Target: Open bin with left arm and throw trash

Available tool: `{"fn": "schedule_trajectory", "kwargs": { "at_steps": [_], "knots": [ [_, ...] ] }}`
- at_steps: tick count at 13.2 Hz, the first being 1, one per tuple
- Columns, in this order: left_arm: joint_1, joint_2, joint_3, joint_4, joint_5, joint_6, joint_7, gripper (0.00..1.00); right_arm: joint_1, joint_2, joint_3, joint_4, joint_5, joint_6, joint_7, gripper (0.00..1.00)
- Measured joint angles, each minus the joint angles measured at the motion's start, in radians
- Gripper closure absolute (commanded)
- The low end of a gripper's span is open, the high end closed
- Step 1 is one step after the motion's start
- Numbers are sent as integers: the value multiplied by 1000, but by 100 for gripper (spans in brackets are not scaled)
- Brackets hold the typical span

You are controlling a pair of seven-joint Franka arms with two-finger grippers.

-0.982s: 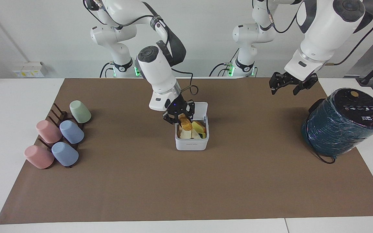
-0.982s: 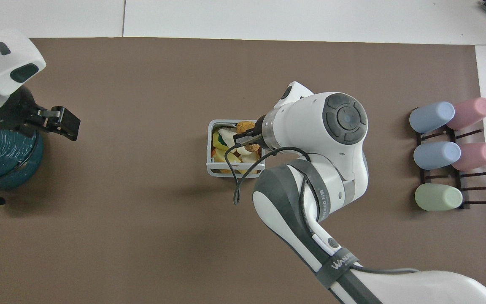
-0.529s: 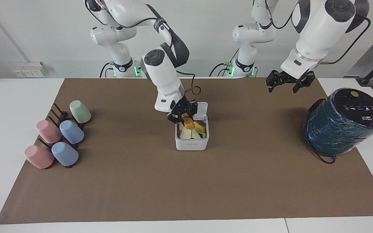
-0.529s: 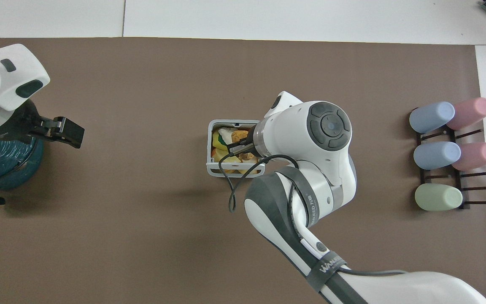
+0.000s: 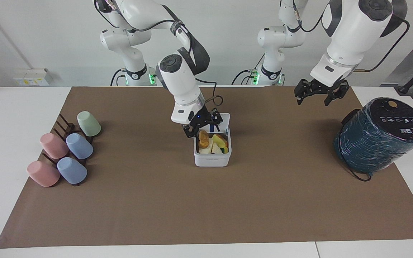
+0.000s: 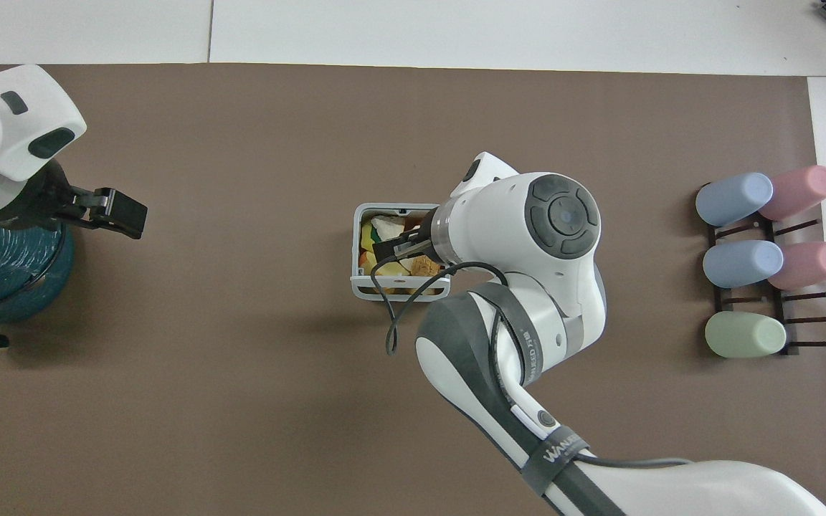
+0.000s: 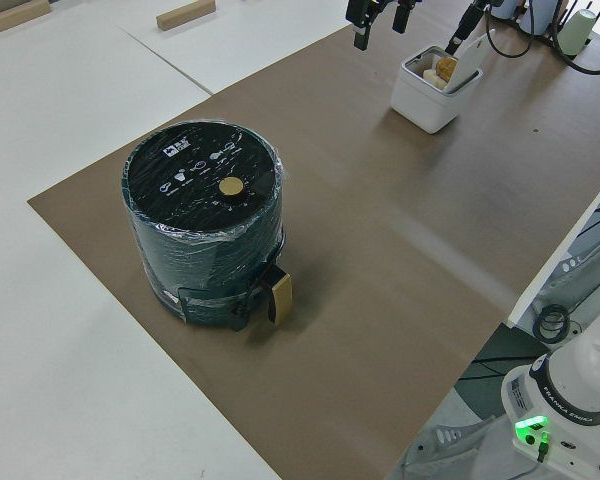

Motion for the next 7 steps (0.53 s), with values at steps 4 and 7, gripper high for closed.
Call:
{"fn": "schedule_trajectory", "kwargs": {
  "at_steps": [4, 7],
  "knots": [
    [0, 0, -2, -3, 0, 18, 1, 0, -14, -4, -29, 12, -10, 13, 0, 0],
    [0, 0, -5, -9, -12, 36, 1, 0, -101, -30, -47, 35, -143, 18, 0, 0]
  ]
}}
